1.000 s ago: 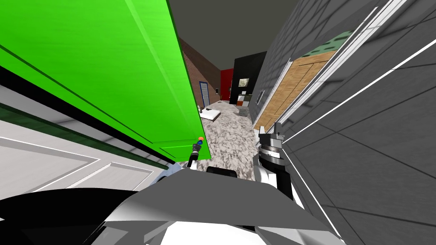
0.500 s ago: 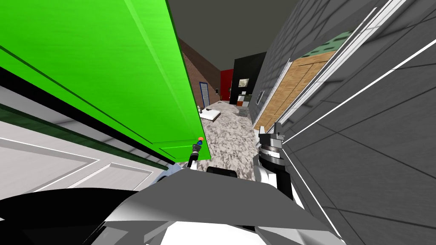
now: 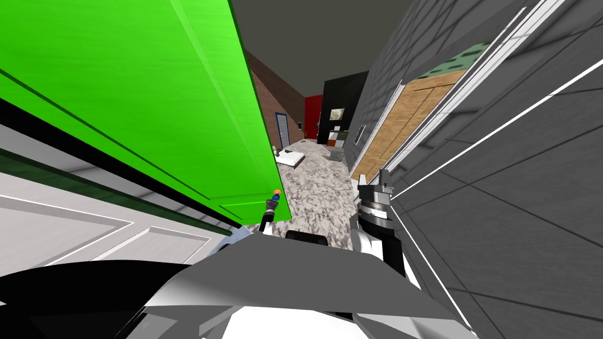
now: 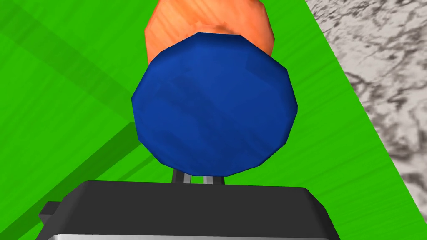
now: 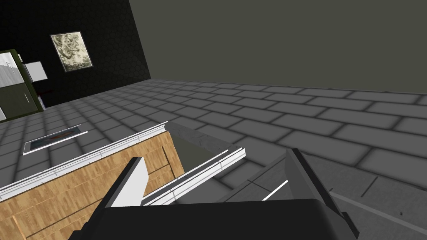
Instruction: Push the door open
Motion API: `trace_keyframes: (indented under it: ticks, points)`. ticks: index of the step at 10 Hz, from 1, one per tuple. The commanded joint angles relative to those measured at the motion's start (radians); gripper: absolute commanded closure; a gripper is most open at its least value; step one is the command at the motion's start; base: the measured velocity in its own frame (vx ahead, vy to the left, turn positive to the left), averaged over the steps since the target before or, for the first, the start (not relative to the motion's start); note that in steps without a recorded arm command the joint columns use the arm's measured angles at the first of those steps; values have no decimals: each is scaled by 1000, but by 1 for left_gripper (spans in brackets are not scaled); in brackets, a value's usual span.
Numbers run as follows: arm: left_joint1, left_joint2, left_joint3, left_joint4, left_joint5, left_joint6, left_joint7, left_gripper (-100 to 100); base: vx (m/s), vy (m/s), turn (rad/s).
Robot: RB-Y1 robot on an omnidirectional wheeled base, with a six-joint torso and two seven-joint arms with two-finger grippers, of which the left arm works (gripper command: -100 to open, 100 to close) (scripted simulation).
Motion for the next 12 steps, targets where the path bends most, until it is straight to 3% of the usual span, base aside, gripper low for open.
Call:
trace_keyframes:
  ticks: [1, 2, 3, 4, 6, 7, 12]
  points:
    - [-7, 0, 2, -41, 0, 5, -8, 100, 0, 0, 0]
    - [-13, -2, 2, -36, 13, 6, 33, 100, 15, -2, -7]
    - [-13, -2, 2, -36, 13, 6, 33, 100, 19, -6, -7]
    - [21, -20, -5, -54, 26, 34, 53, -100, -26, 38, 10]
    - [21, -39, -13, -65, 45, 33, 97, -100, -124, 51, -49]
    - [21, -39, -13, -65, 45, 33, 97, -100, -92, 13, -32]
    - [22, -96, -37, -95, 97, 29, 218, -100, -99, 28, -26]
